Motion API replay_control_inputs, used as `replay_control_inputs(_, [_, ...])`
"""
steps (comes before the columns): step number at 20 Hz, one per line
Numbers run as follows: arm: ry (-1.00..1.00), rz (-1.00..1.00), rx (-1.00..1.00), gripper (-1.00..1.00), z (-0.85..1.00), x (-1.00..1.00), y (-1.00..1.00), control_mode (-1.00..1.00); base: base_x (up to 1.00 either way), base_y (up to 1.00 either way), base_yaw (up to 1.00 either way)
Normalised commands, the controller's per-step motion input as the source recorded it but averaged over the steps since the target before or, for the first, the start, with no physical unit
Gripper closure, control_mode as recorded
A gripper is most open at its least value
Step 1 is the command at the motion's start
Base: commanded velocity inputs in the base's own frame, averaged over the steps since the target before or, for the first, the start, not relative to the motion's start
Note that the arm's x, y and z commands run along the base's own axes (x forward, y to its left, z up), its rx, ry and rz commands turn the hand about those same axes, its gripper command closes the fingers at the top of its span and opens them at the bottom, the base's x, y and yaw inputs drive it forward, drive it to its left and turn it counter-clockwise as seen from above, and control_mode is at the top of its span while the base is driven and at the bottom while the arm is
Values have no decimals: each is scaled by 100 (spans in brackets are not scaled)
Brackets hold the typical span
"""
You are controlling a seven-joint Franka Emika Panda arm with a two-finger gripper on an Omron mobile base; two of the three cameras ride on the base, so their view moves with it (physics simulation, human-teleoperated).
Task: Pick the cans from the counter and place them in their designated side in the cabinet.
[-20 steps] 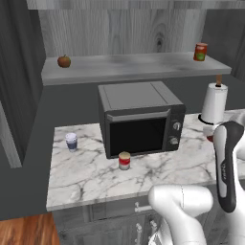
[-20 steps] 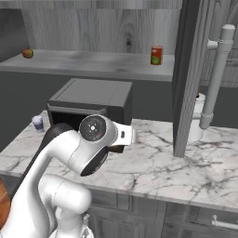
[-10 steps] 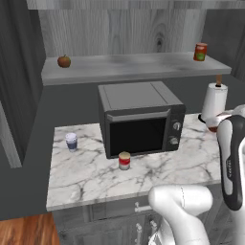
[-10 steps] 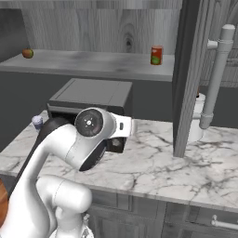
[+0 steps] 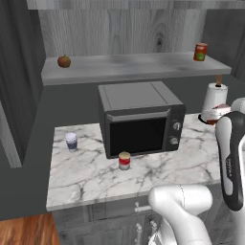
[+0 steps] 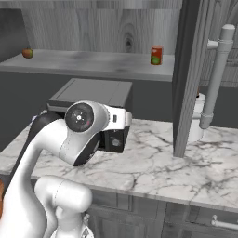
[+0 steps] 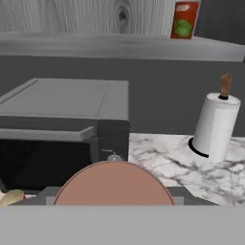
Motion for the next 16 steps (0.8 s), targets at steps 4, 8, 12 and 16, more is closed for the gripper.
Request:
replay_control_inputs(4, [-10, 0, 0, 100, 28, -6, 22, -100, 0, 0, 0])
replay_control_inputs(8, [-9, 0, 0, 100, 33, -10, 16, -100, 0, 0, 0])
replay_control_inputs(12, [-3, 0, 0, 100, 36, -12, 3, -100, 0, 0, 0])
replay_control_inputs(16, [-1, 0, 0, 100, 46, -1, 5, -100, 0, 0, 0])
